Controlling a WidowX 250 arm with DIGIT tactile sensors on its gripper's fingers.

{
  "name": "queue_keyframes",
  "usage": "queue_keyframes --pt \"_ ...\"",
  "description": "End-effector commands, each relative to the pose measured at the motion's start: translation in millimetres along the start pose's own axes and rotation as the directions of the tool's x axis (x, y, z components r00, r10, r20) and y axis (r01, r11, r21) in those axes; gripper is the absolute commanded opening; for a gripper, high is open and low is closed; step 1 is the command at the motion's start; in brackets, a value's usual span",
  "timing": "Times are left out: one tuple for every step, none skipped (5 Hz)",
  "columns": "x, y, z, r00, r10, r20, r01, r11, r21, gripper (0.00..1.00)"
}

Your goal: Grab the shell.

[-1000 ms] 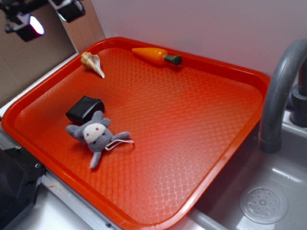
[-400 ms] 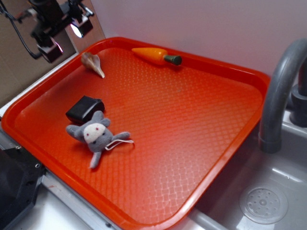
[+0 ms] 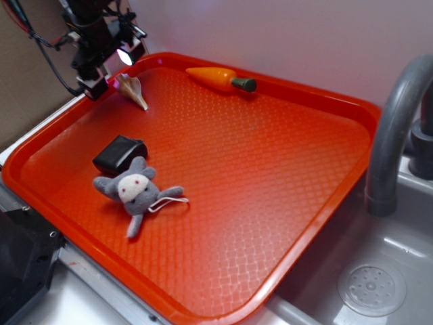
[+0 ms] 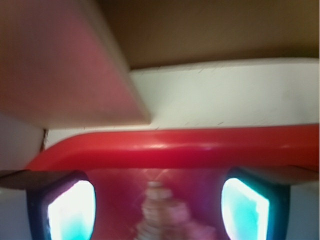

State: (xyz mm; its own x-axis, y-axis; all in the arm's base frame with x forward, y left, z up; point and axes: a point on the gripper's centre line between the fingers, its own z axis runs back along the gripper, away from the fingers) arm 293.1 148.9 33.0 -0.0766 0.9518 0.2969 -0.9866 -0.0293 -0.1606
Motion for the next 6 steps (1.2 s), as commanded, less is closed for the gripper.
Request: queue_keyframes --pt "-12 4 11 0.995 -0.077 -0.065 0.073 0.996 -0.051 1.0" --pt "-20 4 12 0.987 -0.125 -0.097 0.119 0.991 -0.067 1.0" --pt "-19 2 10 0.986 -0.128 -0.107 0.122 0.991 -0.064 0.69" --pt "-18 0 7 0.986 -0.123 -0.108 0.12 0.992 -0.04 0.0" --pt "-15 0 8 0.986 -0.124 -0.108 0.121 0.992 -0.027 0.0" --pt "-9 4 40 0.959 -0.241 -0.152 0.237 0.971 -0.042 0.0"
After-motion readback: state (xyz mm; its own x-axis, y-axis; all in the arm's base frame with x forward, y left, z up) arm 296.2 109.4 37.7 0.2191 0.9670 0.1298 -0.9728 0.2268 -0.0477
